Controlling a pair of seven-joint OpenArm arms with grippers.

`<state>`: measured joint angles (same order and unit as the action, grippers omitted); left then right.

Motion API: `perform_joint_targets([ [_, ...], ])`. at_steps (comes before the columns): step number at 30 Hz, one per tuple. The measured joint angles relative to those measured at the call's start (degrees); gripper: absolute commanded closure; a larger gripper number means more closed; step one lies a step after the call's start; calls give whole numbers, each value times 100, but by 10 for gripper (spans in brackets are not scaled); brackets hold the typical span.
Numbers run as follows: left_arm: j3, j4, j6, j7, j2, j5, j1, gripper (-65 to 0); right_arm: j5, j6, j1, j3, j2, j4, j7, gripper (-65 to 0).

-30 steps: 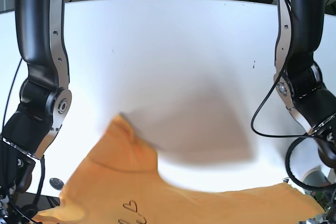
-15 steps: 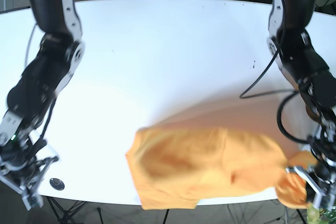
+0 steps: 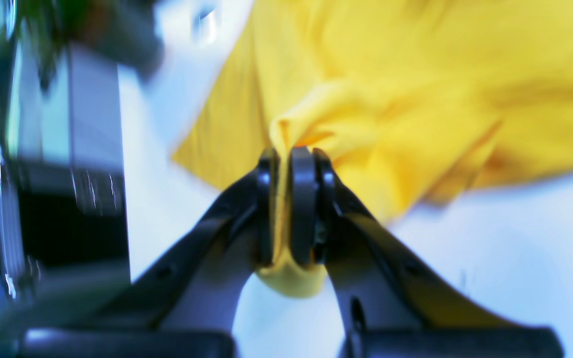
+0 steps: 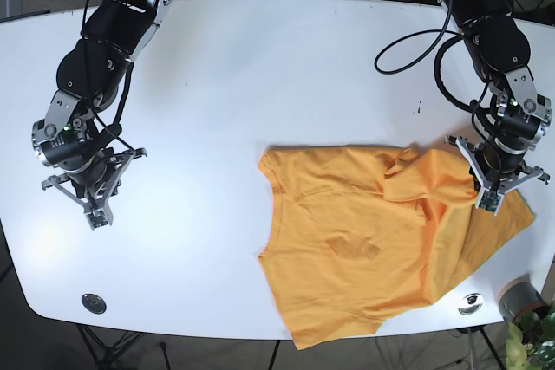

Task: Fold the T-shirt properly
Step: 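Pull the T-shirt edge with the right gripper away from the left gripper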

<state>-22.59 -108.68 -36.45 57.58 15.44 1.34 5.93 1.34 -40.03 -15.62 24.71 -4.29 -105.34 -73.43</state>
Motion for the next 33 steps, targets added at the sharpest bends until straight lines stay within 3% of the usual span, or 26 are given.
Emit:
perform_joint_targets([
  [7, -345, 2, -7, -57, -31, 79, -444, 0, 190, -7, 190, -42, 48, 9, 79, -366],
  [11, -584, 9, -7, -66, -15, 81, -608, 0, 175, -4, 205, -59, 232, 221, 83, -471],
  [17, -960, 17, -367, -63, -4, 26, -678, 0, 177, -2, 221, -1169, 251, 782, 791, -482],
  [28, -1123, 44, -378, -101, 315, 44, -942, 0, 160, -11, 28, -2780, 350, 2133, 1794, -484],
  [33, -1152, 46, -369, -63, 361, 15, -929, 0, 197, -7, -129, -3021, 382, 2730, 1952, -482],
])
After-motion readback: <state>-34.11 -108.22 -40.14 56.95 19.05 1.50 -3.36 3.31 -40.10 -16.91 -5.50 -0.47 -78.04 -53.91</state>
